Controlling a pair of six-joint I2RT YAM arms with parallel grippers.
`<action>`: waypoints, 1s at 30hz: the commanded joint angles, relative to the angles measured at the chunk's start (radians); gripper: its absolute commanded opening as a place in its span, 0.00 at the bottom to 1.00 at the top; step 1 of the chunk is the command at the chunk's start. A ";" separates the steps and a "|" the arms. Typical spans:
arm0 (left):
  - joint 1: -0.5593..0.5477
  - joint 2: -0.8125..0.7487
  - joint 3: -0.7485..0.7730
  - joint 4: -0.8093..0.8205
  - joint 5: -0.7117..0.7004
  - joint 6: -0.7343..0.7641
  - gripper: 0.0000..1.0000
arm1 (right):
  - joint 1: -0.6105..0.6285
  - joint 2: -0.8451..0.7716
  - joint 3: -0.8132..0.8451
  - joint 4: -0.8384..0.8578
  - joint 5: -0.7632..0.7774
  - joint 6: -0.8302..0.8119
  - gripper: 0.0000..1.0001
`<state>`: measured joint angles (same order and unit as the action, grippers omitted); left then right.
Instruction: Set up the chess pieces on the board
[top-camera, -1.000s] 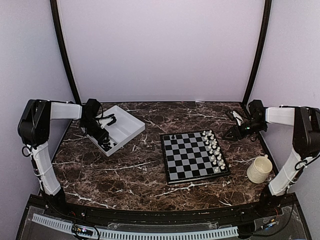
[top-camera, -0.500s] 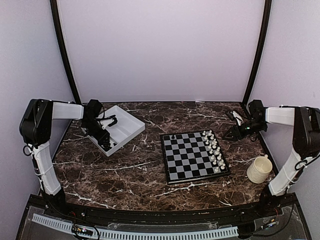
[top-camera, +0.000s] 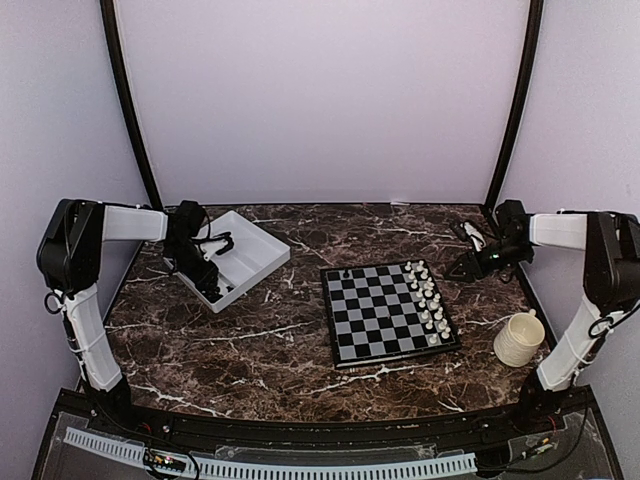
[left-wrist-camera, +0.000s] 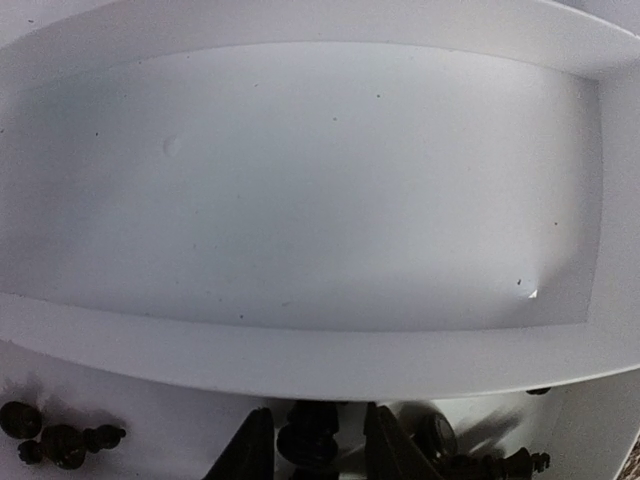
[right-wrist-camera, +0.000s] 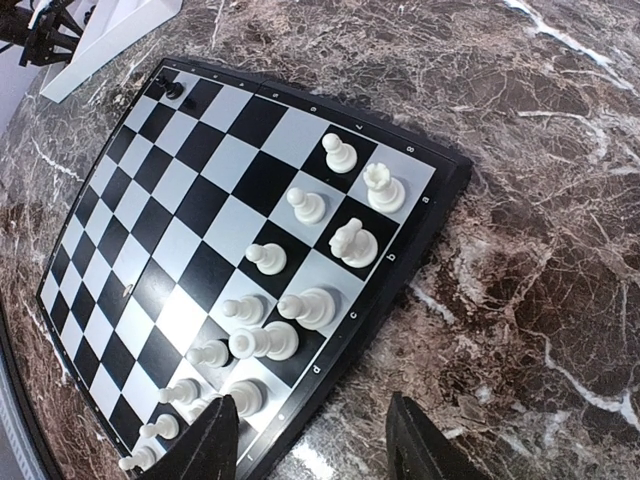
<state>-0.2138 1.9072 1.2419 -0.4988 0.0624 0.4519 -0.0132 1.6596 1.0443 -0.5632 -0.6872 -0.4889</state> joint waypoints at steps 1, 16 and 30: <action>-0.007 0.033 0.016 -0.080 -0.006 -0.015 0.32 | 0.008 0.019 0.033 -0.015 -0.020 0.000 0.51; -0.012 -0.220 -0.005 -0.059 -0.070 -0.100 0.18 | 0.007 -0.061 0.084 -0.031 -0.044 0.025 0.48; -0.314 -0.399 -0.108 0.351 0.183 -0.115 0.17 | 0.262 0.063 0.450 -0.120 -0.197 0.203 0.46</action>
<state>-0.4397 1.5181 1.1736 -0.3149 0.1574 0.3546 0.1452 1.6566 1.3842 -0.6632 -0.7750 -0.3908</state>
